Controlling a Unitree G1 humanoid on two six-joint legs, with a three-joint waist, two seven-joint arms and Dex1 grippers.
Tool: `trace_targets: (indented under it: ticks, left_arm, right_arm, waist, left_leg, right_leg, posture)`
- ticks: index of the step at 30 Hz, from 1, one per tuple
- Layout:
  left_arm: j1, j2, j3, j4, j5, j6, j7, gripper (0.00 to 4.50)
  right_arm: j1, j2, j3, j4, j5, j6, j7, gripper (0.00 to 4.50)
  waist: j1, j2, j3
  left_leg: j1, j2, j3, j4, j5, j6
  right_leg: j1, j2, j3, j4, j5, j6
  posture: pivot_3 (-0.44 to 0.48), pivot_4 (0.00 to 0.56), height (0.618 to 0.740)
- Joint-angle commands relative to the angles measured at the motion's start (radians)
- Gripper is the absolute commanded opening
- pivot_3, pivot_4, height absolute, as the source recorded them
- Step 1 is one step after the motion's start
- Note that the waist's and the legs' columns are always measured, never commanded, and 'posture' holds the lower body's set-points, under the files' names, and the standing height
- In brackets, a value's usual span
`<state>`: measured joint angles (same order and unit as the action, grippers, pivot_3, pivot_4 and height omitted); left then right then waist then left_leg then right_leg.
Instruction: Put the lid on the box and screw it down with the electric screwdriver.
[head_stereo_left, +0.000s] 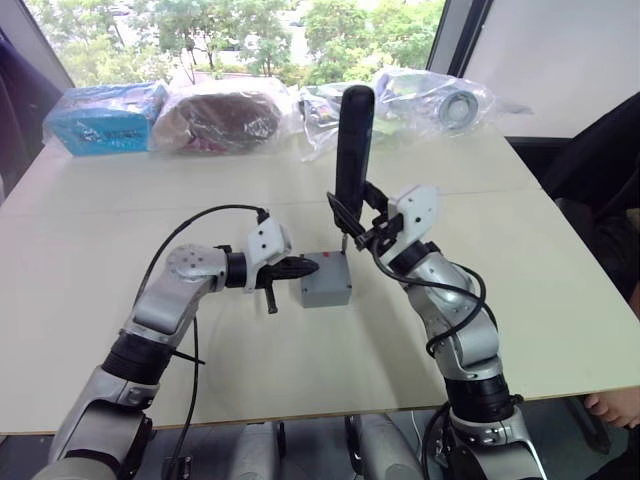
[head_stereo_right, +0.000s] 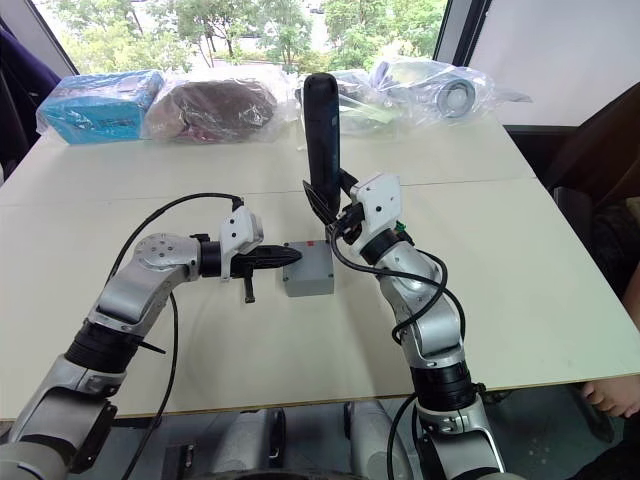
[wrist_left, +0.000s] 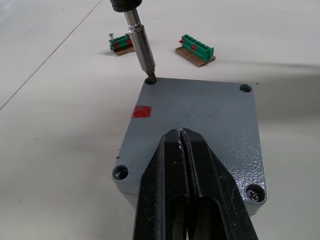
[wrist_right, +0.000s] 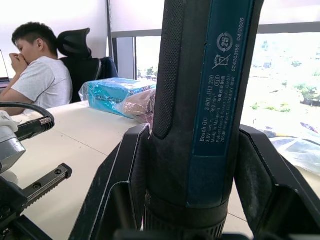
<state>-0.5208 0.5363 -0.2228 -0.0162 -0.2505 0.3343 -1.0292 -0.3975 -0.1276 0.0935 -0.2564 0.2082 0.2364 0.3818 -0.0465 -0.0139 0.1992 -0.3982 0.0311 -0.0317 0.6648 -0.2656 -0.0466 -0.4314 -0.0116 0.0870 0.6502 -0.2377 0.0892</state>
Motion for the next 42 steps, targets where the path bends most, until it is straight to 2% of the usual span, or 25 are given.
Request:
trace_targets:
  ticks: [1,24,42]
  left_arm:
    - [0.005,-0.003,-0.018,0.004,0.015,0.004,-0.009,0.00]
    - [-0.003,-0.005,-0.018,0.016,0.021,0.003,-0.023,0.00]
    - [-0.010,-0.008,-0.019,0.028,0.022,0.011,-0.026,0.00]
  right_arm:
    - [-0.027,0.003,-0.001,-0.018,-0.003,-0.031,-0.003,1.85]
    - [-0.051,0.005,-0.014,-0.041,-0.002,-0.036,-0.014,1.85]
    - [0.045,0.007,0.037,-0.028,-0.029,-0.050,-0.017,1.85]
  waist:
    - [0.000,0.000,0.000]
    - [0.000,0.000,0.000]
    - [0.000,0.000,0.000]
  left_leg:
    - [0.000,0.000,0.000,0.000,0.000,0.000]
    - [0.001,0.000,0.000,0.000,0.000,0.000]
    - [0.003,0.000,0.000,-0.001,0.000,0.000]
  right_leg:
    - [0.000,0.000,0.000,0.000,0.000,0.000]
    - [0.001,0.000,0.000,-0.001,-0.001,-0.002]
    - [0.003,0.000,0.000,-0.001,-0.002,-0.003]
  posture:
    - [0.000,0.150,0.740]
    - [0.000,0.150,0.740]
    - [0.000,0.150,0.740]
